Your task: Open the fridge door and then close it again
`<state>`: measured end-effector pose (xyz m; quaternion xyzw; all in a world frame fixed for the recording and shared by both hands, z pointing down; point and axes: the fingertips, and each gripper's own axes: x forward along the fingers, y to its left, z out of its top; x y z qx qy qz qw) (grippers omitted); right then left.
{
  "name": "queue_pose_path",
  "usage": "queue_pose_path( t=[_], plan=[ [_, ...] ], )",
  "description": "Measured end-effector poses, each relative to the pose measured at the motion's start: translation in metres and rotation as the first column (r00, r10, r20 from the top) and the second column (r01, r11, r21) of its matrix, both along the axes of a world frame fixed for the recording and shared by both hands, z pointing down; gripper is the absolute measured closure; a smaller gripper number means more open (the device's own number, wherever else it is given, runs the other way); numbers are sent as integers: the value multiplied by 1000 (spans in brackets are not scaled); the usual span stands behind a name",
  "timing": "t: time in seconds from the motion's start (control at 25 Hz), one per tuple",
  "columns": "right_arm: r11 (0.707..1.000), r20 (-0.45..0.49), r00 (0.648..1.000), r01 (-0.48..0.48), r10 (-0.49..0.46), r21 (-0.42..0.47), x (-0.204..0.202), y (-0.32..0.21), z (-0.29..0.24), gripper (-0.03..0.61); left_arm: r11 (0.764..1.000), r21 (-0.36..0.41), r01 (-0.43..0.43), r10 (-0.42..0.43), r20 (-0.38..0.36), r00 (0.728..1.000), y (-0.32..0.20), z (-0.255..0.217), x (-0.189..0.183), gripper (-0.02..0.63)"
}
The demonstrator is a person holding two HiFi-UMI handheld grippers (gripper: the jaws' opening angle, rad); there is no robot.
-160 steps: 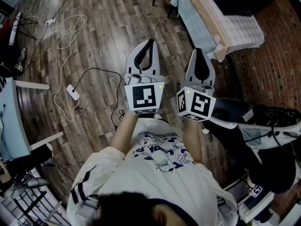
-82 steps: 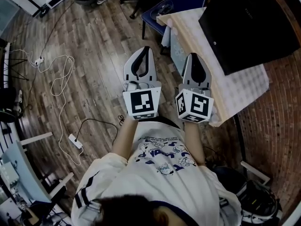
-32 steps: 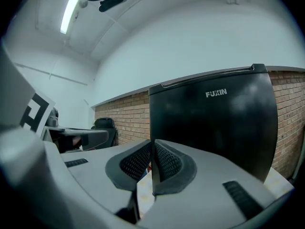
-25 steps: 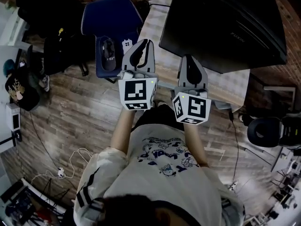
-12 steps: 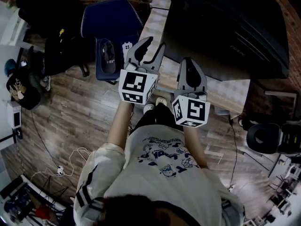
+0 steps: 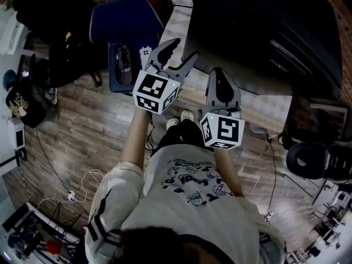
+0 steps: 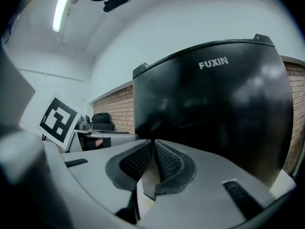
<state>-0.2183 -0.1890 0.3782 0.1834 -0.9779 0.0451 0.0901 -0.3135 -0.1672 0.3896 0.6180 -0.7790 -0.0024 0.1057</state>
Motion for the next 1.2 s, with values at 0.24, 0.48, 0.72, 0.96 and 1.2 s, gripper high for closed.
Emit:
queue_pose_path(
  t=[0.24, 0.48, 0.72, 0.96, 1.2],
  plan=[
    [1000, -10, 1000, 8, -8, -14, -5, -6, 7, 537, 999, -6, -42, 42, -6, 999, -10, 9, -4, 360],
    [999, -15, 999, 36, -36, -23, -6, -9, 10, 537, 994, 23, -103, 104, -37, 994, -16, 8, 2, 351],
    [996, -17, 996, 82, -83, -23, -7, -11, 12, 537, 987, 58, -152, 154, -25, 988, -24, 3, -2, 339],
    [991, -17, 991, 133, -133, -22, -6, -9, 15, 537, 974, 51, -220, 220, 11, 975, -28, 1, -4, 328],
    [989, -24, 989, 148, -148, -20, -7, -10, 19, 537, 974, 62, -216, 215, 22, 976, -30, -1, -6, 327]
  ],
)
